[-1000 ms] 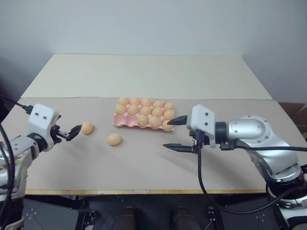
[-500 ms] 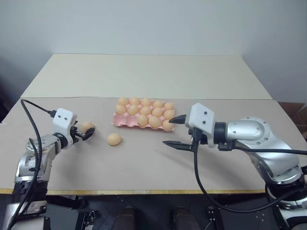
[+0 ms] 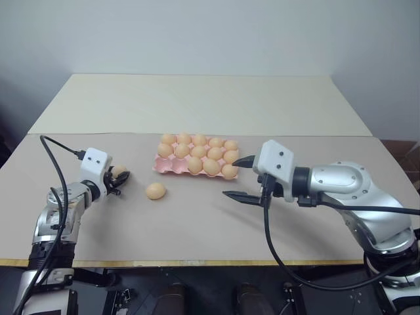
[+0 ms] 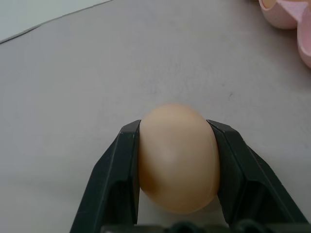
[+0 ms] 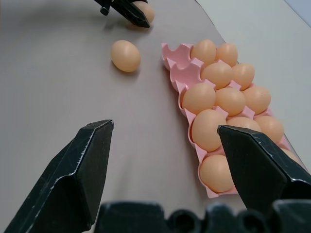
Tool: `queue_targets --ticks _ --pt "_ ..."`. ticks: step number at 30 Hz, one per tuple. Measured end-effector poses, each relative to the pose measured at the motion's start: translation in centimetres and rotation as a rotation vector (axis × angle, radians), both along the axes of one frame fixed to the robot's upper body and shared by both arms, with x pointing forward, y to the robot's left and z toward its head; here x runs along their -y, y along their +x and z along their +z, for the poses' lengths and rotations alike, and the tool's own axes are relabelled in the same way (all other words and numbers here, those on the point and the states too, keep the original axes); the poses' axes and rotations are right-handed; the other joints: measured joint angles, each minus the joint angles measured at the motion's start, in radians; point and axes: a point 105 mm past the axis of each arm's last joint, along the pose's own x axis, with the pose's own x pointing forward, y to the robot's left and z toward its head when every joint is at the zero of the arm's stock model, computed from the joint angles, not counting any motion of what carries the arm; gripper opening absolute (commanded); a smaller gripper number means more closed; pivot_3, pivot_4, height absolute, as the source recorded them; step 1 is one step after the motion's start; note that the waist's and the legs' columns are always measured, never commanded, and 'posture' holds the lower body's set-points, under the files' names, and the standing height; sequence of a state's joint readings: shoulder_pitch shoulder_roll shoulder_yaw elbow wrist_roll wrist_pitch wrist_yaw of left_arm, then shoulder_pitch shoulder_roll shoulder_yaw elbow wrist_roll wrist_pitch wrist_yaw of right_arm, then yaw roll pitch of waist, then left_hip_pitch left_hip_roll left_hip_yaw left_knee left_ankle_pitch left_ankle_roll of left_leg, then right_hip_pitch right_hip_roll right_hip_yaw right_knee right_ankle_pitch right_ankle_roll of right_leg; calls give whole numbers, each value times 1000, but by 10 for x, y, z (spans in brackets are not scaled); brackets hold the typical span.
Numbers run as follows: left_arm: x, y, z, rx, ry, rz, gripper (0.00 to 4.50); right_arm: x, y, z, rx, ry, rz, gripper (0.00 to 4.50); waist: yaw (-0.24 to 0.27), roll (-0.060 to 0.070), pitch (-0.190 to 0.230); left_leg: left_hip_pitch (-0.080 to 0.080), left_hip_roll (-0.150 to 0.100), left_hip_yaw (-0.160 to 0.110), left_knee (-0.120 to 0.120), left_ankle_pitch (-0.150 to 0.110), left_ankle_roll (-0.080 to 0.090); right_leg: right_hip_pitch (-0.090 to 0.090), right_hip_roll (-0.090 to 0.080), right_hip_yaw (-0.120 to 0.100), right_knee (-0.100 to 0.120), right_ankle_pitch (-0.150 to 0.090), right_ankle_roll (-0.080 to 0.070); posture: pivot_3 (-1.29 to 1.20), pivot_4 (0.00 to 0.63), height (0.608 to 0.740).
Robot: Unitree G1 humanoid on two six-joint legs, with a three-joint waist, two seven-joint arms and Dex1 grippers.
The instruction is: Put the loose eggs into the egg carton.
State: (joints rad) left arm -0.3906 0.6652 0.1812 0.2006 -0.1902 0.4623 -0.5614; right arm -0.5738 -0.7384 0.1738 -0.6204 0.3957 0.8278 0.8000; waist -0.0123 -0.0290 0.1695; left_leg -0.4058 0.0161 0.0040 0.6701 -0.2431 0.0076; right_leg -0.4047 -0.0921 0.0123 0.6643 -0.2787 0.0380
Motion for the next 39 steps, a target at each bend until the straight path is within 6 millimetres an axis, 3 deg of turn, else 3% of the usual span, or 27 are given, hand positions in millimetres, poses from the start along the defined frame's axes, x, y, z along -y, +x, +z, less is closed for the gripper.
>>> queue_targets --ticks 7,11,14,18,25,32,39 --pt "43 -6 59 252 -6 -272 1724 1 2 1 8 4 -14 4037 2 0 0 -1 0 0 0 0 0 0 -1 0 0 0 0 0 150 740" --pt "69 -3 75 299 -11 -405 1724 4 1 4 24 -5 -21 4037 3 0 0 0 -1 0 1 0 0 1 0 0 0 0 0 0 150 740" --pt "92 3 76 298 -42 -506 1724 7 0 10 45 2 -36 4037 3 0 0 -1 -1 0 2 0 0 1 0 -1 0 0 0 0 150 740" --pt "116 8 63 241 -65 -625 1724 10 -2 12 66 8 -68 4037 1 0 0 -1 0 0 2 0 0 1 1 -1 0 0 0 0 150 740" --pt "126 25 47 199 -35 -662 1724 14 -6 15 87 17 -123 4037 1 0 0 -2 0 -1 4 0 1 1 1 -2 0 0 0 0 150 740" --pt "130 31 37 196 -38 -683 3983 19 -6 12 82 21 -173 4037 1 0 0 -4 0 -1 6 -1 1 0 1 -2 0 0 1 0 150 740" --pt "132 29 44 242 -64 -710 3983 20 -6 12 85 22 -183 4037 0 0 0 -4 0 -1 7 -1 1 0 1 -2 0 0 1 0 150 740"
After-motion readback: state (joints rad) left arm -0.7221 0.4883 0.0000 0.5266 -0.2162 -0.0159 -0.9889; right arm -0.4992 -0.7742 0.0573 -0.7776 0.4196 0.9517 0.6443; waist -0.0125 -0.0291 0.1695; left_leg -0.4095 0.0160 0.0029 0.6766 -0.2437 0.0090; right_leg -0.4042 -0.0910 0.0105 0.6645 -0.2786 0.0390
